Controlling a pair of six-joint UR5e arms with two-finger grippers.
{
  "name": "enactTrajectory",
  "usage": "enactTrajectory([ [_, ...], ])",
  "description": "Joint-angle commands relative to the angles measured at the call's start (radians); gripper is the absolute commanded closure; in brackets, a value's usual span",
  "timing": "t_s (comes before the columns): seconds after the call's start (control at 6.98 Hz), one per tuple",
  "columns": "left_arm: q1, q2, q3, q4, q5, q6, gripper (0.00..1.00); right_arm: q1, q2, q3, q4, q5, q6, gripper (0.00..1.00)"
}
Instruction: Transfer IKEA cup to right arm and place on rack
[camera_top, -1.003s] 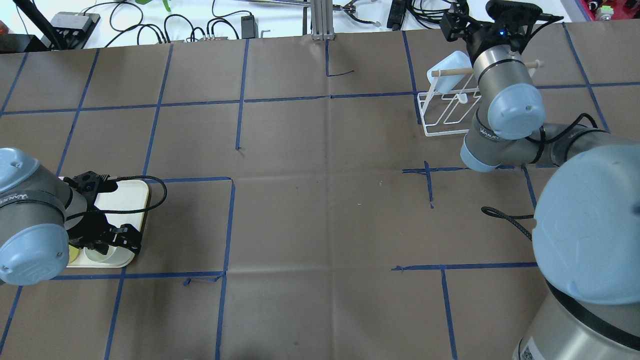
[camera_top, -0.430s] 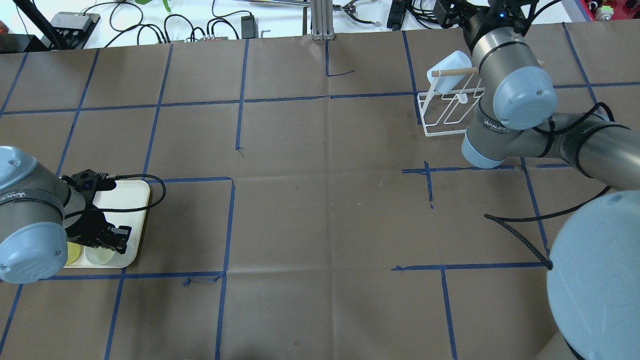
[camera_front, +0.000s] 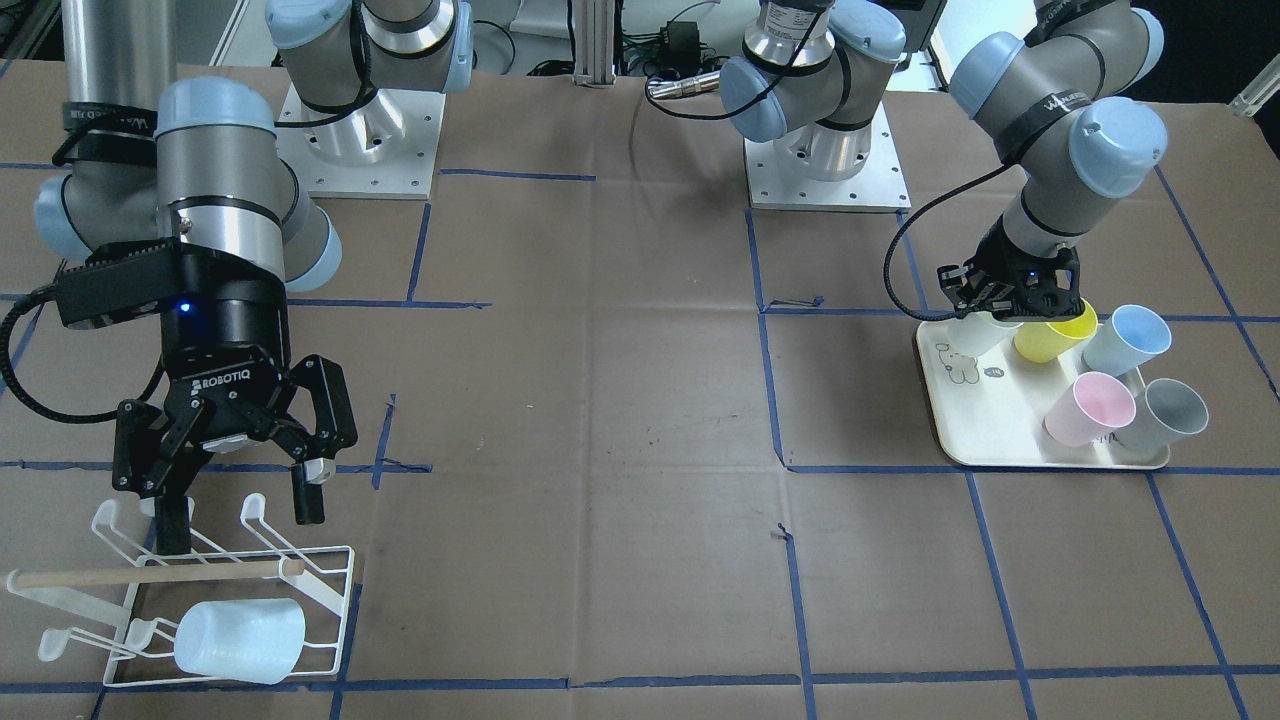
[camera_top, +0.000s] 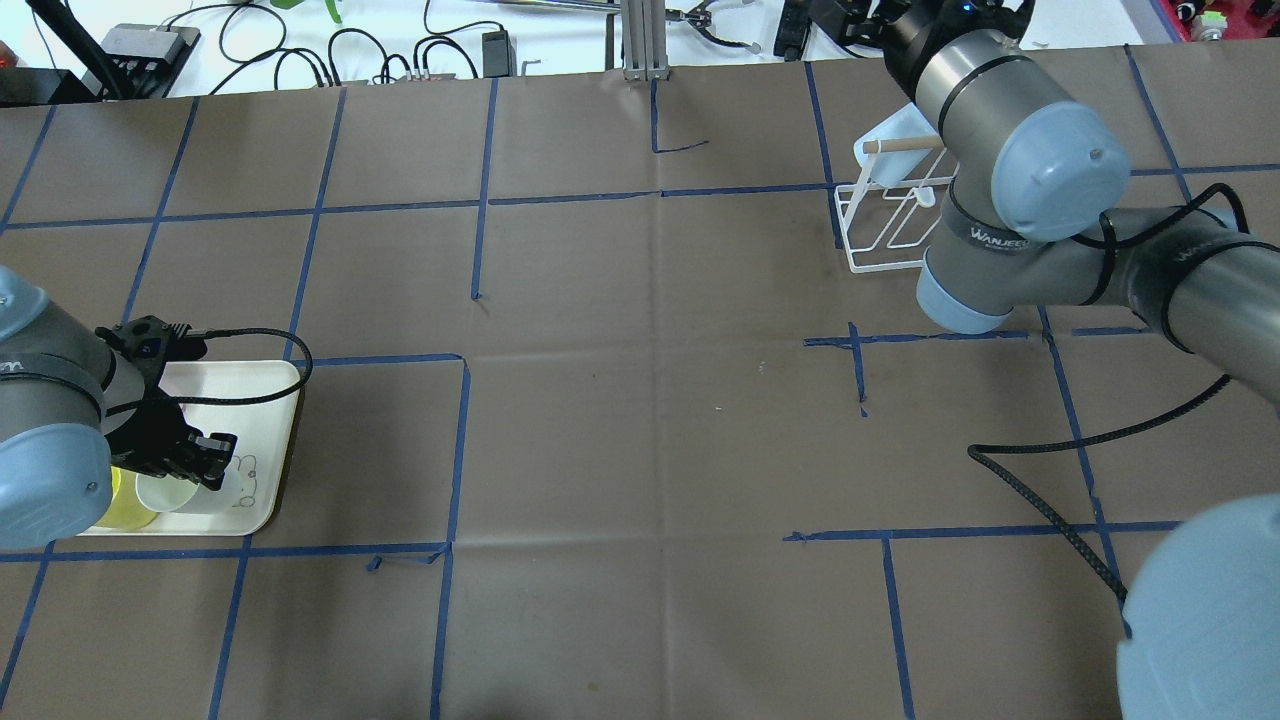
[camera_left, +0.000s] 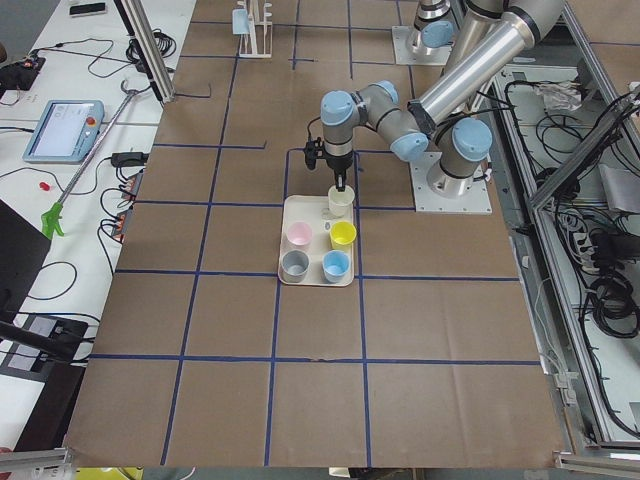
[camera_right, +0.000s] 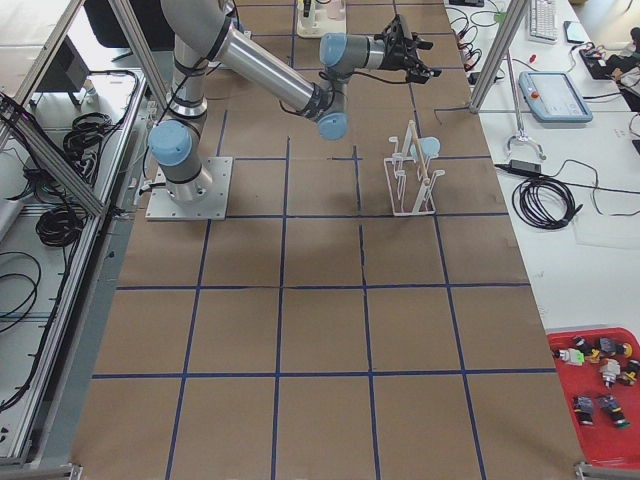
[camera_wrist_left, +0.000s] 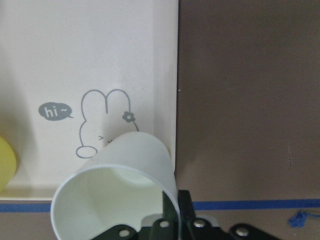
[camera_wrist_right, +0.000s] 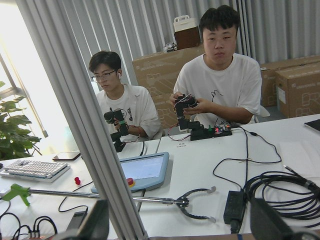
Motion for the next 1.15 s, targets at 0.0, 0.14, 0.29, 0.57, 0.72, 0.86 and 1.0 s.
enactTrajectory([
  [0.0, -0.019, 0.019, 0.163, -0.172, 0.002, -0.013, 1.00, 0.004, -0.051, 0.008, 0.069, 0.091, 0.151, 0.00],
  [0.14, -0.048, 0.010, 0.316, -0.344, 0.000, -0.039, 1.00, 0.004, -0.054, 0.009, 0.069, 0.161, 0.256, 0.00],
  [0.29, -0.078, -0.006, 0.450, -0.476, -0.001, -0.084, 1.00, 0.004, -0.056, 0.014, 0.067, 0.189, 0.359, 0.00],
  [0.57, -0.135, -0.059, 0.645, -0.610, -0.001, -0.125, 1.00, 0.011, -0.059, 0.035, 0.064, 0.192, 0.543, 0.00],
  [0.72, -0.155, -0.082, 0.688, -0.615, -0.032, -0.125, 1.00, 0.019, -0.057, 0.038, 0.058, 0.194, 0.617, 0.00],
  [0.86, -0.171, -0.087, 0.698, -0.576, -0.119, -0.122, 1.00, 0.021, -0.057, 0.040, 0.055, 0.196, 0.742, 0.00],
  [1.0, -0.192, -0.090, 0.674, -0.451, -0.191, -0.113, 1.00, 0.021, -0.051, 0.046, 0.052, 0.214, 0.835, 0.00],
])
